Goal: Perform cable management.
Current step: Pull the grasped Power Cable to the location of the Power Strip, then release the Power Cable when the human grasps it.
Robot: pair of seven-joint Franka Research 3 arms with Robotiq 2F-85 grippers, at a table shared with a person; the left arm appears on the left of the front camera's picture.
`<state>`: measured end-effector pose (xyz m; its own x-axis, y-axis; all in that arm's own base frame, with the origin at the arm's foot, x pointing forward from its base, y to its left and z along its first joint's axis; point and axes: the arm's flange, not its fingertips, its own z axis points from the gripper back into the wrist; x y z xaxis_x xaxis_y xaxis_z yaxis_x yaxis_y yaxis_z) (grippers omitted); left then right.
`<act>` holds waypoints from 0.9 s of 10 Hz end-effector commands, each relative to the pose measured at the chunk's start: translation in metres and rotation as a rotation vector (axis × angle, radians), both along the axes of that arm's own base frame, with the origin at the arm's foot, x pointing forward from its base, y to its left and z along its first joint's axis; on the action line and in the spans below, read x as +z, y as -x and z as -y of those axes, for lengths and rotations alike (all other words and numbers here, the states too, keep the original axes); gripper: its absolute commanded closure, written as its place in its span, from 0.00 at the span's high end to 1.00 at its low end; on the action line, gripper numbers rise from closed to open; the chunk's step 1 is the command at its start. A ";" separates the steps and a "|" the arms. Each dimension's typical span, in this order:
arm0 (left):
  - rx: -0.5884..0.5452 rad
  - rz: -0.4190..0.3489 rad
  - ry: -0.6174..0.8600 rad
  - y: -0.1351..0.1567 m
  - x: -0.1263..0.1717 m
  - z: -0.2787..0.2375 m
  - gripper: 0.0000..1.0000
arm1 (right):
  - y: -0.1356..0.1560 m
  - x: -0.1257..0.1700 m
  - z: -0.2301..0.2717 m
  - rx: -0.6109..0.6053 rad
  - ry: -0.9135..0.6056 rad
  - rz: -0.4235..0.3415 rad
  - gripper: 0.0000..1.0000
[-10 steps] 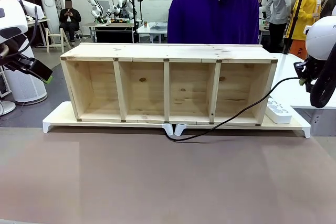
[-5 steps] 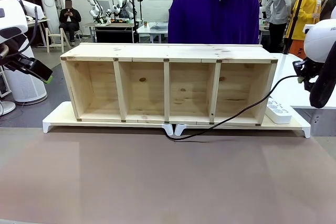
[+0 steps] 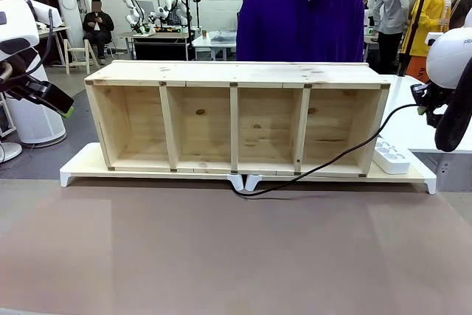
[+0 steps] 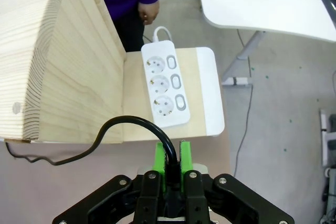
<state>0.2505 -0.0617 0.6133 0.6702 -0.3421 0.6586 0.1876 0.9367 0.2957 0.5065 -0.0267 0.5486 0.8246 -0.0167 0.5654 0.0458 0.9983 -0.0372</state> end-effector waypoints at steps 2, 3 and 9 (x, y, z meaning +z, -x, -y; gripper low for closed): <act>0.011 0.002 -0.006 0.000 0.000 -0.001 1.00 | 0.000 0.000 0.000 0.000 0.000 0.002 0.14; 0.011 0.002 -0.006 0.000 0.000 -0.001 1.00 | 0.000 0.000 0.000 0.000 0.000 0.002 0.14; 0.011 0.002 -0.006 0.000 0.000 -0.001 1.00 | 0.000 0.000 0.000 0.000 0.000 0.002 0.14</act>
